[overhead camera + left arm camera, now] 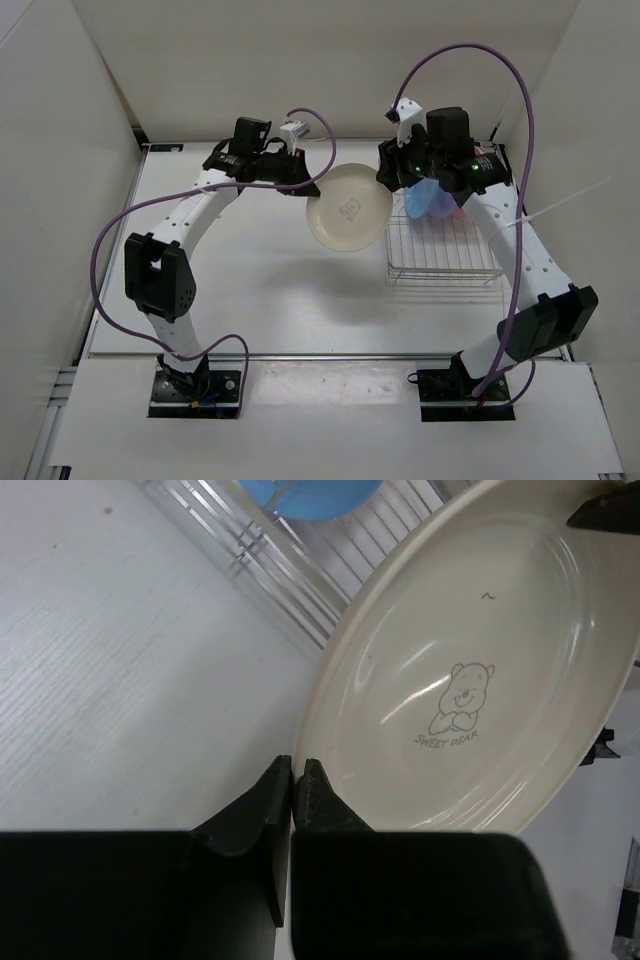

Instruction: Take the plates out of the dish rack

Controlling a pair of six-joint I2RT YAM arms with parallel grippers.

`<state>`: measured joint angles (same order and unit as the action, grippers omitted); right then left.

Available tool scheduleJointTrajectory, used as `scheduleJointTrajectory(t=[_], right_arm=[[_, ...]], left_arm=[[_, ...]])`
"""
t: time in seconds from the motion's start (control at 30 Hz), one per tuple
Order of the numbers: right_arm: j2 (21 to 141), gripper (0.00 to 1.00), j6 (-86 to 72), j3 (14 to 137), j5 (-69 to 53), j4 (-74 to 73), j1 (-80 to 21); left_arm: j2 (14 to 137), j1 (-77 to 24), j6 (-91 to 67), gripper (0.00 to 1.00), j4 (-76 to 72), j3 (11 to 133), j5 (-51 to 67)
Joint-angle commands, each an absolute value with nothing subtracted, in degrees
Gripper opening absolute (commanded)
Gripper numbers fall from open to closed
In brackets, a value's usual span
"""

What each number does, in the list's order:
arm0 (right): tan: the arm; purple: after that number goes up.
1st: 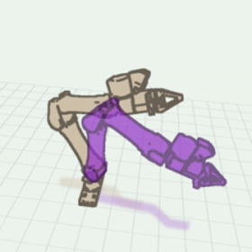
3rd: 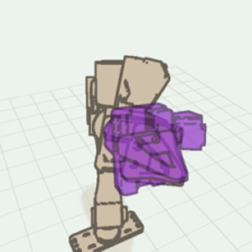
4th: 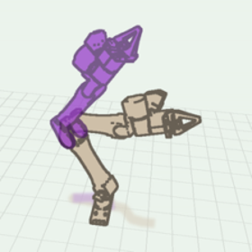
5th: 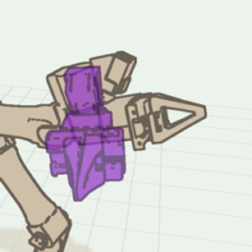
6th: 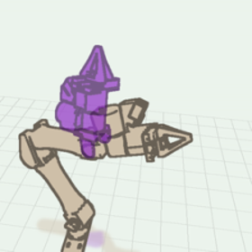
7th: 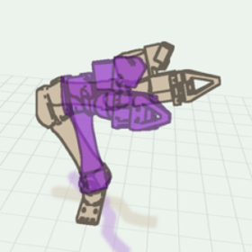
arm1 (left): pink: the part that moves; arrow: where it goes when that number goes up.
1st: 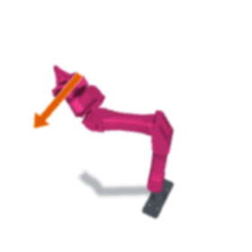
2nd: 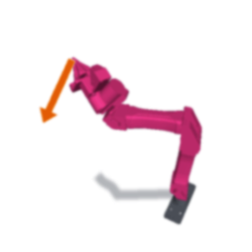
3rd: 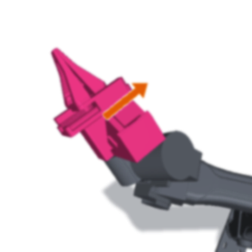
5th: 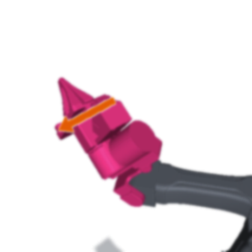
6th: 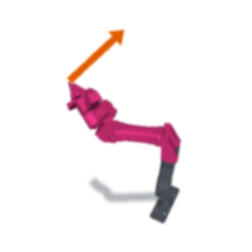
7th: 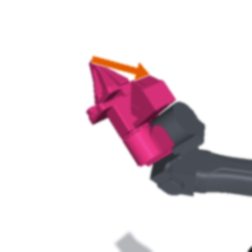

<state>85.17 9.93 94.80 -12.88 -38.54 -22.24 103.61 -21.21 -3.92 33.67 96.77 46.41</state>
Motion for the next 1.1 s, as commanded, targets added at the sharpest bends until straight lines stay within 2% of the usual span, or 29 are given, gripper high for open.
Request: scheduleJointTrajectory(t=[0.0, 0.07, 0.23, 0.5, 0.7, 0.93, 1.0, 1.03, 1.07], right_arm=[[87.79, 0.58, 9.06, 95.71, -5.12, -35.95, -21.36], [88.50, 0.59, 8.44, 95.71, 0.95, -35.34, -20.57], [88.51, 0.60, 6.07, 95.19, 1.49, -34.80, -14.77], [85.61, 0.60, 6.59, 94.66, 2.90, -34.28, -13.54], [82.27, 0.60, 7.73, 92.81, 4.13, -33.75, -13.54], [79.90, 0.61, 7.73, 90.97, 3.43, -33.22, -13.54], [79.89, 0.66, 7.73, 90.97, 3.43, -33.22, -13.54], [79.89, 0.67, 7.73, 90.36, 3.43, -33.22, -13.54], [79.89, 0.69, 7.73, 90.35, 4.04, -33.22, -13.54]], left_arm=[[99.15, -18.47, -8.34, 0.11, 29.28, 93.18, 43.52], [97.82, -15.13, -9.76, 0.11, 27.78, 89.05, 41.67], [99.39, -7.48, -10.46, 0.11, 28.64, 85.61, 32.89], [116.33, 1.75, -16.08, 0.11, 31.37, 92.09, 29.44], [124.18, 2.29, -17.23, 0.11, 33.84, 96.76, 26.64], [126.47, 2.29, -17.75, 0.11, 34.45, 97.82, 25.14], [126.47, 2.29, -17.75, 0.11, 34.98, 98.43, 24.52], [127.08, 1.76, -17.75, 0.12, 35.50, 98.44, 24.52], [127.09, 1.76, -17.75, 0.23, 35.51, 98.44, 24.52]])
